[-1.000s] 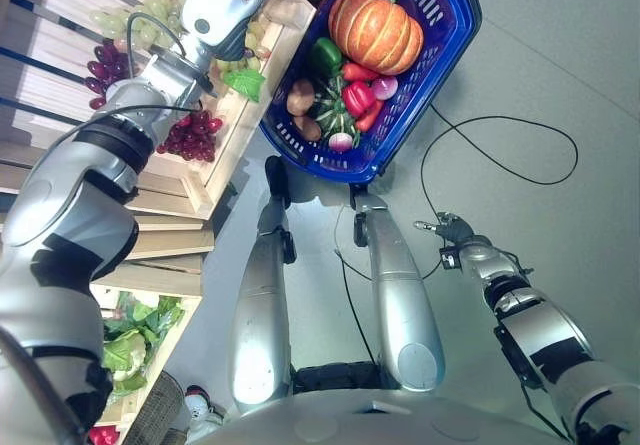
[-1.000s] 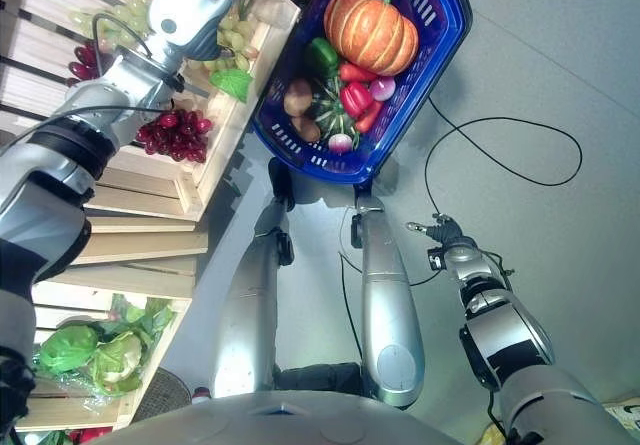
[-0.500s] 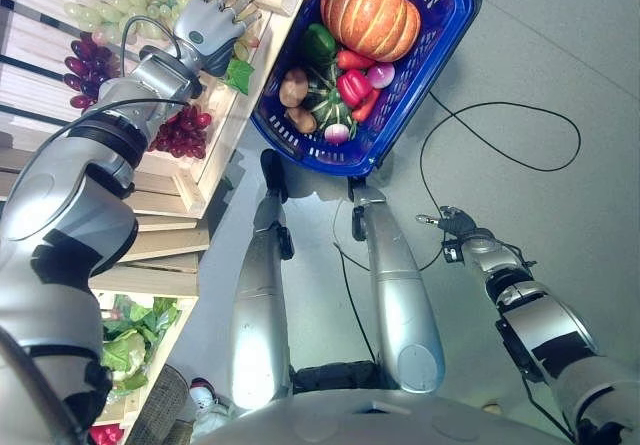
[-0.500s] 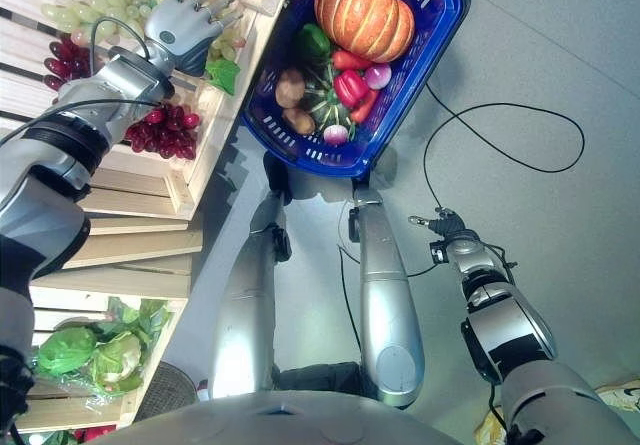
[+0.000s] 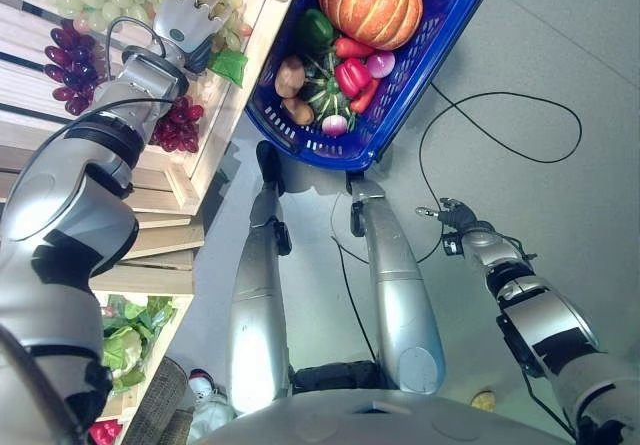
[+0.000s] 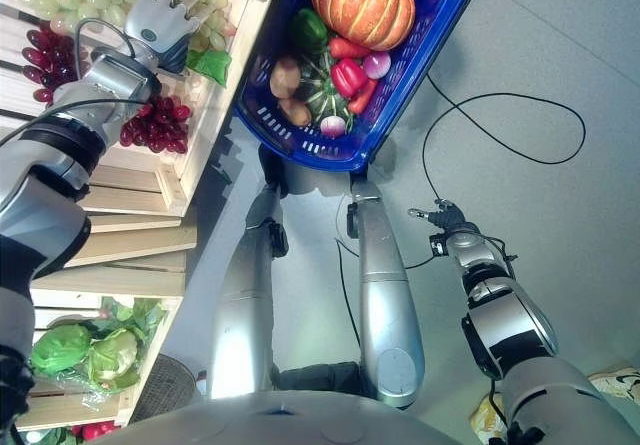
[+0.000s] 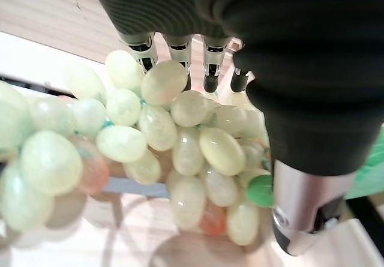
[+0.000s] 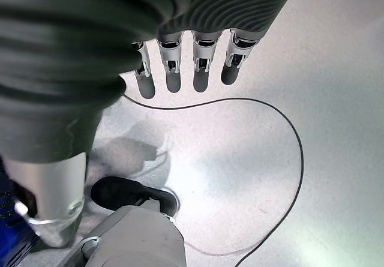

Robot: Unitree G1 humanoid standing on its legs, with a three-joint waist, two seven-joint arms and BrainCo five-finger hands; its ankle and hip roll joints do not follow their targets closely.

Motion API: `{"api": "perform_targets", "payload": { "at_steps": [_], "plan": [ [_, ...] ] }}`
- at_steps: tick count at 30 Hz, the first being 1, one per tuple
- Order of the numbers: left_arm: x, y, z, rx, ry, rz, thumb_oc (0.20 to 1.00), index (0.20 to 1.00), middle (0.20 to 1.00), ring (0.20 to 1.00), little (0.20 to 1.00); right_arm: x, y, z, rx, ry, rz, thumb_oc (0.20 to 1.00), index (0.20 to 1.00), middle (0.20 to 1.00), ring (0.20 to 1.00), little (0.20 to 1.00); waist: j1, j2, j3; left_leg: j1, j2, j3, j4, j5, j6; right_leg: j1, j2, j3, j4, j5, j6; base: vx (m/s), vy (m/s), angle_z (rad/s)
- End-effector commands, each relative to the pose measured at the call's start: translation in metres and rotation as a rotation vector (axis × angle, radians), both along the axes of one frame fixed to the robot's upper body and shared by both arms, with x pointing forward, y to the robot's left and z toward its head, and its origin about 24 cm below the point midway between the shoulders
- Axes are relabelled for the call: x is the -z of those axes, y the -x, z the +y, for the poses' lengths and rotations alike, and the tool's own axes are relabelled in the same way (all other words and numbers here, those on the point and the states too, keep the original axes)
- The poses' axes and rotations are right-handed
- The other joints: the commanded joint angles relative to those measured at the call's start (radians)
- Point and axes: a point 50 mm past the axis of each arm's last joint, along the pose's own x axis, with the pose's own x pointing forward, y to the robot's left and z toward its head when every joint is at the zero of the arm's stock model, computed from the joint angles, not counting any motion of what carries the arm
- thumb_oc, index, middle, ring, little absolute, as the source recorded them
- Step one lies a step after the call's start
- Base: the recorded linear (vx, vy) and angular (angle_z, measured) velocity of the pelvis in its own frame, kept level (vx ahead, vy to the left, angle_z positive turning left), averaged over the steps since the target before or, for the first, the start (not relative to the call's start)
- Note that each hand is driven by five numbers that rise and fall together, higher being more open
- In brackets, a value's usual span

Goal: Pick up fruits and vegetables into the basket

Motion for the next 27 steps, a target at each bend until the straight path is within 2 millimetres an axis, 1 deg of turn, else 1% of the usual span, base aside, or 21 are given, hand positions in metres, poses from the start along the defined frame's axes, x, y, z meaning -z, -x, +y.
{"api": "perform_targets", "payload": {
  "at_steps": [1, 9, 17, 27],
  "plan": [
    [-0.007, 0.007, 0.037, -0.157, 0.017, -0.095, 1.0, 1.0, 1.0, 1.0, 1.0, 0.006, 0.015, -0.021, 0.045, 0.025, 0.041, 1.0, 1.0, 1.0, 1.0, 1.0, 0.013, -0.019, -0.039, -0.048, 0.003, 0.008, 0.177, -0.14, -0.018, 0.021, 0.024, 0.02, -0.138, 0.11, 0.084, 0.0, 0.039, 0.02],
    [-0.002, 0.01, 0.047, -0.179, 0.014, -0.122, 1.0, 1.0, 1.0, 1.0, 1.0, 0.0, 0.011, -0.024, 0.04, 0.034, 0.027, 1.0, 1.0, 1.0, 1.0, 1.0, 0.012, -0.028, -0.039, -0.079, 0.0, 0.001, 0.187, -0.142, -0.018, -0.009, 0.03, 0.024, -0.132, 0.113, 0.083, 0.0, 0.024, 0.0],
    [-0.004, 0.012, 0.047, -0.159, 0.0, -0.177, 1.0, 1.0, 1.0, 1.0, 1.0, -0.003, 0.008, -0.023, 0.034, 0.034, 0.012, 1.0, 1.0, 1.0, 1.0, 1.0, 0.013, -0.036, -0.039, -0.11, -0.001, -0.008, 0.188, -0.141, -0.021, -0.037, 0.032, 0.028, -0.132, 0.117, 0.085, 0.0, 0.004, 0.0],
    [-0.001, 0.013, 0.05, -0.163, -0.012, -0.186, 1.0, 1.0, 1.0, 1.0, 1.0, -0.008, 0.003, -0.021, 0.027, 0.032, -0.012, 1.0, 1.0, 1.0, 1.0, 1.0, 0.013, -0.041, -0.039, -0.13, -0.001, -0.012, 0.183, -0.142, -0.023, -0.057, 0.032, 0.032, -0.142, 0.122, 0.086, 0.0, 0.0, 0.0]
  ]
}}
